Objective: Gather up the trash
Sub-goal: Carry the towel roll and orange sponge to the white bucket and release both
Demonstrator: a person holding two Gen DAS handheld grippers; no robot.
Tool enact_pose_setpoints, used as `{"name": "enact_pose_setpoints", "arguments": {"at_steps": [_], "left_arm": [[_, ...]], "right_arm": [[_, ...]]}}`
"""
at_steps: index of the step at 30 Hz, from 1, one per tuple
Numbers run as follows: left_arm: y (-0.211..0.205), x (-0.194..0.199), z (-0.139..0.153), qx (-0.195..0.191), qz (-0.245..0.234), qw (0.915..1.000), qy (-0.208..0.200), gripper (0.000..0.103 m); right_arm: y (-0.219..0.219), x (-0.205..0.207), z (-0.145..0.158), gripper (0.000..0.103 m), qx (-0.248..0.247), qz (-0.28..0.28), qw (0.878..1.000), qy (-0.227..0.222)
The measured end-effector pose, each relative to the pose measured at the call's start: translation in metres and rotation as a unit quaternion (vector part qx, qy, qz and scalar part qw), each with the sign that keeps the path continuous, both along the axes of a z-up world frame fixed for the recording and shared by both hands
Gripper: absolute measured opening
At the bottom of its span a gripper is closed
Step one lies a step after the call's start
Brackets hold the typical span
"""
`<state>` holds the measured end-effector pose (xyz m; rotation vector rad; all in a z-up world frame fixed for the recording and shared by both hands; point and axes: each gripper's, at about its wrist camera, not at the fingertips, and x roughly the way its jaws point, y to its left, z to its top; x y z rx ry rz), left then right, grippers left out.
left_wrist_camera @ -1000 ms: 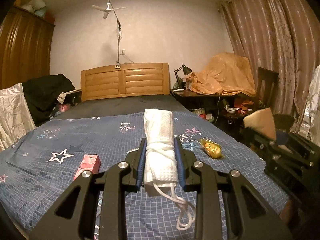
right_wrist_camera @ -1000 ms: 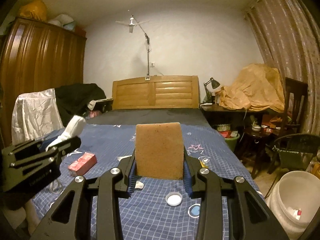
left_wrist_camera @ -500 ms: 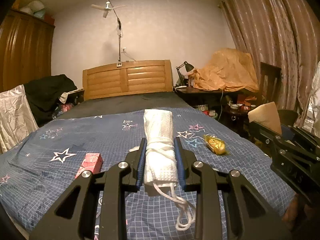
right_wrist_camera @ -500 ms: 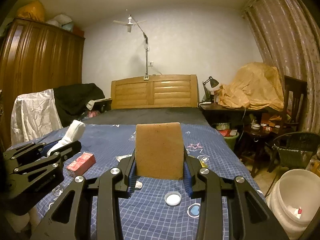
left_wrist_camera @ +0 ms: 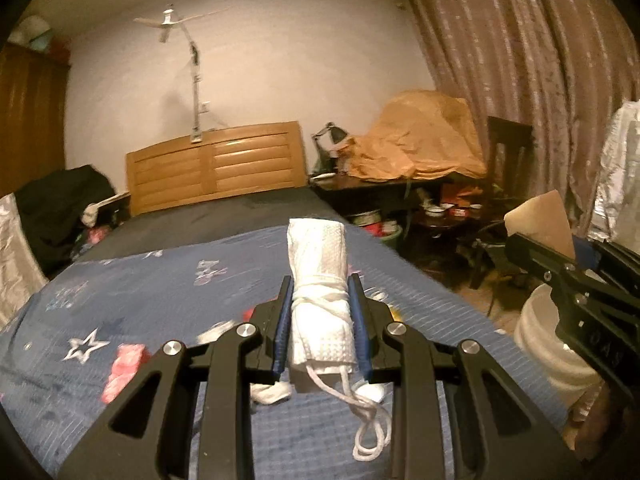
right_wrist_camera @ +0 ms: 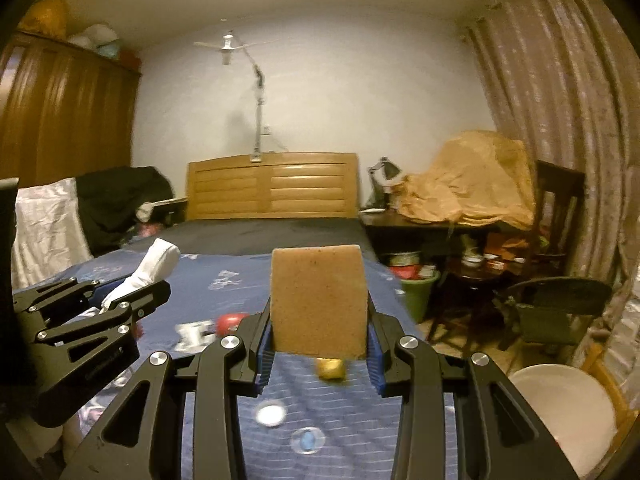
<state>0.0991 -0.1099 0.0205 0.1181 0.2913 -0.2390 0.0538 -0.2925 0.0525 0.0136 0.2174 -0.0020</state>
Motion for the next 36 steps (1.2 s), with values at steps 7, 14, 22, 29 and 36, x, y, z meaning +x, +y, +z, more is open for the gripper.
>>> {"name": "enact_pose_setpoints", "arguments": {"at_steps": [7, 14, 22, 29, 36], "left_arm": [[-0.077, 0.029, 0.005, 0.011, -0.072, 0.9968, 0.032, 0.026], [-0.150, 0.035, -0.006, 0.030, -0.133, 0.9891, 0.056, 0.026], [-0.234, 0.045, -0.034, 0.068, -0.196, 0.9718, 0.112, 0.026], [-0.289, 0.056, -0.066, 0.103, -0.233, 0.9518, 0.171, 0.026], [-0.321, 0.068, -0.101, 0.131, -0.259, 0.9265, 0.239, 0.026]], "right_arm": [[-0.090, 0.002, 0.006, 0.039, -0.019, -0.075, 0.996, 0.034], [-0.189, -0.008, -0.004, 0.039, -0.004, -0.136, 0.988, 0.073], [-0.288, -0.019, -0.041, 0.038, 0.036, -0.175, 0.974, 0.139], [-0.344, -0.002, -0.081, 0.039, 0.065, -0.180, 0.959, 0.209], [-0.368, 0.007, -0.122, 0.039, 0.094, -0.174, 0.945, 0.261]]}}
